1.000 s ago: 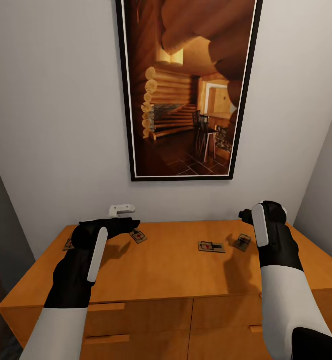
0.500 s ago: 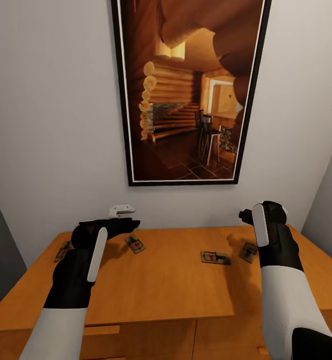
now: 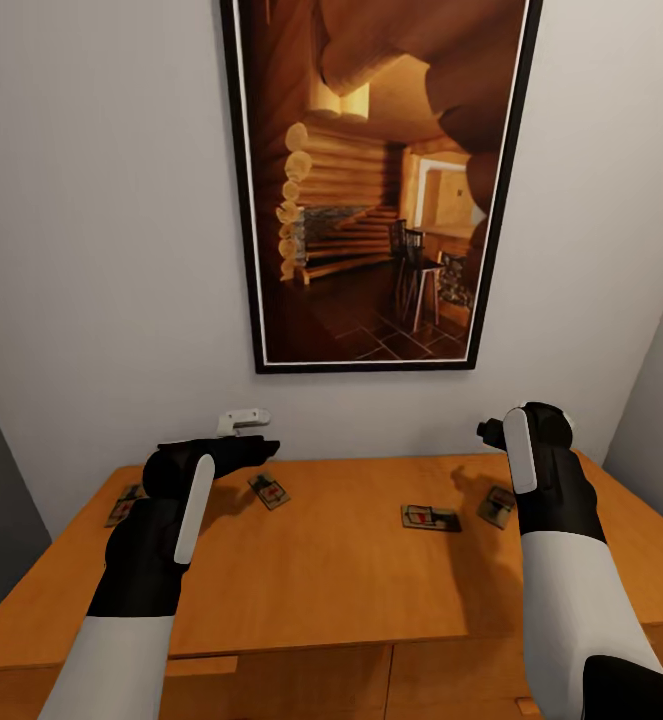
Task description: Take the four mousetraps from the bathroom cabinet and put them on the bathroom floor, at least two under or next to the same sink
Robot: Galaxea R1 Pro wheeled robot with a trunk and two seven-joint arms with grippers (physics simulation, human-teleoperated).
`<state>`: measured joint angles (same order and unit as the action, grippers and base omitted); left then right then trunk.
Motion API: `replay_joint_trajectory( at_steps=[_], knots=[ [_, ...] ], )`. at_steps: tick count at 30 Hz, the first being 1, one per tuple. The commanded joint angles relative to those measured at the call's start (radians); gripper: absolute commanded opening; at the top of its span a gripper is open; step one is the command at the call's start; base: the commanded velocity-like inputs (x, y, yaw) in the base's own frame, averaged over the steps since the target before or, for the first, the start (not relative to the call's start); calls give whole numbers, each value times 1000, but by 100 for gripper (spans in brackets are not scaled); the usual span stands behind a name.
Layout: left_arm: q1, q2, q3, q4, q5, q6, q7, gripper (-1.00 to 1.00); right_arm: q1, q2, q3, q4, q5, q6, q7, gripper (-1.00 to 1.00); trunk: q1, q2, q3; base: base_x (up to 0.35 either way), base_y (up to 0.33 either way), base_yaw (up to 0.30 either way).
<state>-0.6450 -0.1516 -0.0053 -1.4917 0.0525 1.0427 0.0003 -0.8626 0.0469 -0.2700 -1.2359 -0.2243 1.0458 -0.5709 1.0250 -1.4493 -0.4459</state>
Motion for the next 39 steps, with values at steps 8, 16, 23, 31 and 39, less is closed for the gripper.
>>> replay_joint_trajectory(
  at_steps=[8,16,23,31,39],
  knots=[
    [-1,0,1,-1,7,4,1,100,-1,1,-1,0,-10,1,-12,100,0,-1,5,2,0,-127],
    [-1,0,1,-1,10,4,1,100,-1,1,-1,1,-8,1,-12,100,0,-1,11,0,0,-137],
    [-1,0,1,-1,12,4,0,100,-1,1,-1,1,-6,1,-12,100,0,-1,13,-1,0,-38],
    [-1,0,1,-1,15,4,0,100,-1,0,-1,1,-6,1,-12,100,0,-1,13,-125,1,-8],
    [-1,0,1,-1,16,4,0,100,-1,1,-1,1,-6,1,-12,100,0,-1,13,-292,54,-2]
  ],
)
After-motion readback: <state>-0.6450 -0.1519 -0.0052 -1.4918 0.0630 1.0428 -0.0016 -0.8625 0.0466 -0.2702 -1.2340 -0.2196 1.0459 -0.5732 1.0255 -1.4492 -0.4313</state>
